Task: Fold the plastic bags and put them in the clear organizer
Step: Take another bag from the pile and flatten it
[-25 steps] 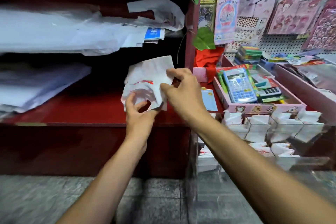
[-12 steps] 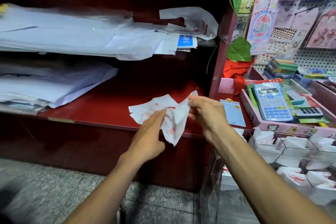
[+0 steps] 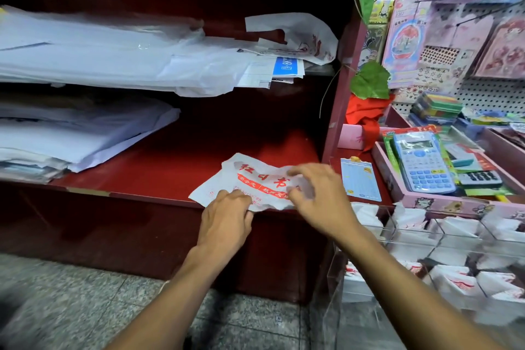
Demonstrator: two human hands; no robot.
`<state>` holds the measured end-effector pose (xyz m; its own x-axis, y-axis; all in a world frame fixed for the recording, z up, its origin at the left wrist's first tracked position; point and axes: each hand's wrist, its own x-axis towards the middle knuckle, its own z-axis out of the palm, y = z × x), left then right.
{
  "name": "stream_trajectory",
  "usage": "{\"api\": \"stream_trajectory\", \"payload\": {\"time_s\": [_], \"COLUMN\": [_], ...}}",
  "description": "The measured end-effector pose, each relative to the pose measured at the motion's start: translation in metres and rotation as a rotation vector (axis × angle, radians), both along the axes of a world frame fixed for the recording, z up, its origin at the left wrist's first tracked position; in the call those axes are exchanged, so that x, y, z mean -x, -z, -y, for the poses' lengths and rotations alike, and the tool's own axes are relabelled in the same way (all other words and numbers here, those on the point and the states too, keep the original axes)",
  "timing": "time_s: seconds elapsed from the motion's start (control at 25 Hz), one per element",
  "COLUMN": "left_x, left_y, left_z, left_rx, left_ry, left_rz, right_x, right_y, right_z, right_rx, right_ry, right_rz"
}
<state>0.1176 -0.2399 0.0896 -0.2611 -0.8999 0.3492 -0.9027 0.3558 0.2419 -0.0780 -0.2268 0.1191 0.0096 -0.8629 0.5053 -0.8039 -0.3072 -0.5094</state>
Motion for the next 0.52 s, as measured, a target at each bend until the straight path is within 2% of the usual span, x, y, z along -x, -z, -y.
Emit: {"api": "stream_trajectory", "payload": {"time_s": [0.12,0.2,0.28,0.4,0.52], "left_x": [0.001,0.000,-0.001,-0.005,-0.008], "left_y": [0.000,0.000,-0.002,-0.005,-0.005], "left_z": [-0.001,-0.001,-0.003,-0.005,-0.004], "left_rx": [-0.031,-0.080,-0.113,-0.146,-0.161], "left_ry": [0.002,0.019,0.053,0.090,0.097], "left_rz": [0.090,0.118,0.132,0.226,0.252], "right_x": [-0.004,-0.004,-0.004,-0.006,-0.010], "right_y": [0.012,0.021,0.020,0.014,0.008], "right_z": [0.003,0.008,0.015,0.037,0.068], "right_rx": [-0.358,-0.318,-0.318,-0.447,-0.403], "right_ry": [-0.162,-0.095,-0.001,0.036,0.164], "right_rz": [-0.233,-0.432,-0.467,-0.473,-0.471]}}
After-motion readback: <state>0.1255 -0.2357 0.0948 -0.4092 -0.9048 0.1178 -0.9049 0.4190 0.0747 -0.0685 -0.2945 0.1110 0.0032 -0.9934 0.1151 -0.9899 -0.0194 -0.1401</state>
